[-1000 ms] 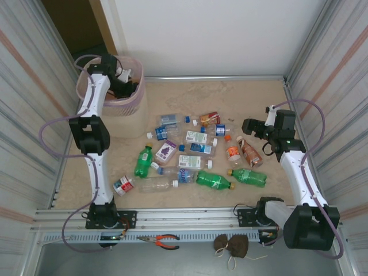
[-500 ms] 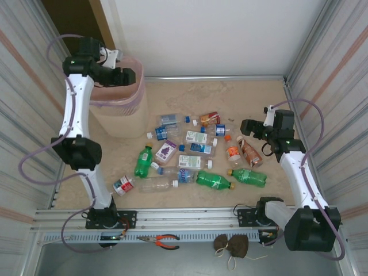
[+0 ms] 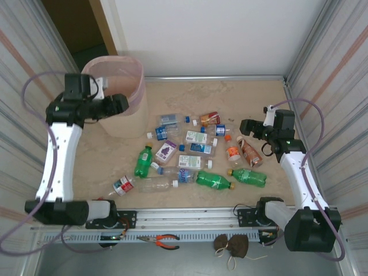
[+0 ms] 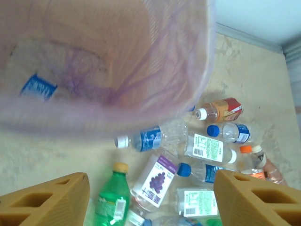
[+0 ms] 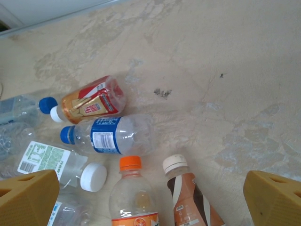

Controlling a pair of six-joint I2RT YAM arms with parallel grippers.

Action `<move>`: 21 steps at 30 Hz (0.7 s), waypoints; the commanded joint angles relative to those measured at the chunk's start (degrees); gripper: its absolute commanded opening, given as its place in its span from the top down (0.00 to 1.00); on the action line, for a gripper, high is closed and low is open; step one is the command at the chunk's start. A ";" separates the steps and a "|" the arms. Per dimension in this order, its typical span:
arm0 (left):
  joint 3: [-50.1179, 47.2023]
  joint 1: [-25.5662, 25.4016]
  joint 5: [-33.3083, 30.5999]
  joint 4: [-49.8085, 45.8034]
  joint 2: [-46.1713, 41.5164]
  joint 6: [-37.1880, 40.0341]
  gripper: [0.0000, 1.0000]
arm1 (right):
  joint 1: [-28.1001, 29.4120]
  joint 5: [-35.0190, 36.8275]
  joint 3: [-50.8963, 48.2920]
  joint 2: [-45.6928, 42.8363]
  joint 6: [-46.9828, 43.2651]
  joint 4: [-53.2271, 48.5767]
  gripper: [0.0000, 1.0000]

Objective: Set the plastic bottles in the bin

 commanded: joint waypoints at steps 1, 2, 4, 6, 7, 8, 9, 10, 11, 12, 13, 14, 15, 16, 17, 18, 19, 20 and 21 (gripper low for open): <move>-7.43 -0.18 -5.31 5.96 -7.73 -17.36 0.29 | 0.65 -1.52 1.80 -1.58 -0.48 -0.72 0.01; -9.43 -0.16 -6.08 5.50 -9.45 -20.56 0.29 | 0.65 -1.59 1.79 -1.70 -0.39 -0.69 0.01; -13.11 -0.19 -7.50 3.27 -12.65 -27.26 0.27 | 0.68 -1.80 1.68 -1.91 -0.30 -0.62 0.01; -15.65 -0.17 -8.06 0.42 -14.34 -32.81 0.28 | 0.73 -1.88 1.61 -1.94 -0.21 -0.52 0.01; -16.88 -0.24 -7.86 -0.86 -14.99 -35.32 0.28 | 0.75 -1.95 1.51 -1.94 -0.20 -0.49 0.01; -18.27 -0.27 -7.76 -2.47 -15.42 -38.57 0.27 | 0.72 -2.01 1.43 -1.98 -0.14 -0.32 0.01; -19.54 -0.33 -7.51 -4.29 -15.74 -41.73 0.30 | 0.77 -2.05 1.42 -1.94 -0.12 -0.27 0.01; -20.72 -0.53 -7.34 -5.54 -15.91 -44.19 0.30 | 0.82 -2.09 1.37 -1.91 -0.12 -0.27 0.01; -21.89 -0.75 -7.04 -6.99 -16.04 -46.92 0.30 | 0.85 -2.04 1.34 -1.90 -0.13 -0.32 0.01; -23.04 -0.92 -6.59 -8.15 -16.06 -49.15 0.30 | 0.90 -2.00 1.29 -1.98 -0.13 -0.18 0.01; -24.00 -1.17 -6.31 -9.04 -16.17 -51.19 0.30 | 0.91 -1.91 1.26 -2.04 -0.12 -0.21 0.01; -25.00 -1.57 -6.07 -10.31 -16.26 -53.61 0.29 | 0.93 -1.95 1.30 -2.14 -0.08 -0.19 0.01; -26.17 -1.77 -5.44 -11.50 -16.31 -56.12 0.27 | 0.90 -1.91 1.25 -2.09 -0.08 -0.28 0.01; -27.58 -1.83 -4.45 -12.05 -16.65 -58.24 0.27 | 0.94 -1.90 1.20 -2.12 -0.11 -0.28 0.01; -29.68 -1.84 -2.72 -12.12 -17.11 -60.81 0.26 | 0.86 -1.84 1.15 -2.08 -0.13 -0.32 0.01; -31.99 -1.83 -0.73 -11.77 -17.77 -63.62 0.25 | 0.89 -1.59 0.99 -2.13 -0.08 -0.21 0.01; -34.04 -1.98 0.26 -11.49 -18.38 -65.84 0.24 | 0.88 -1.50 0.82 -2.16 -0.05 -0.17 0.01; -36.13 -2.21 1.13 -11.48 -19.19 -68.41 0.23 | 1.00 -1.36 0.64 -2.16 -0.13 -0.08 0.01; -37.91 -2.50 1.29 -11.51 -20.00 -70.61 0.21 | 1.02 -1.40 0.61 -2.15 -0.13 -0.01 0.01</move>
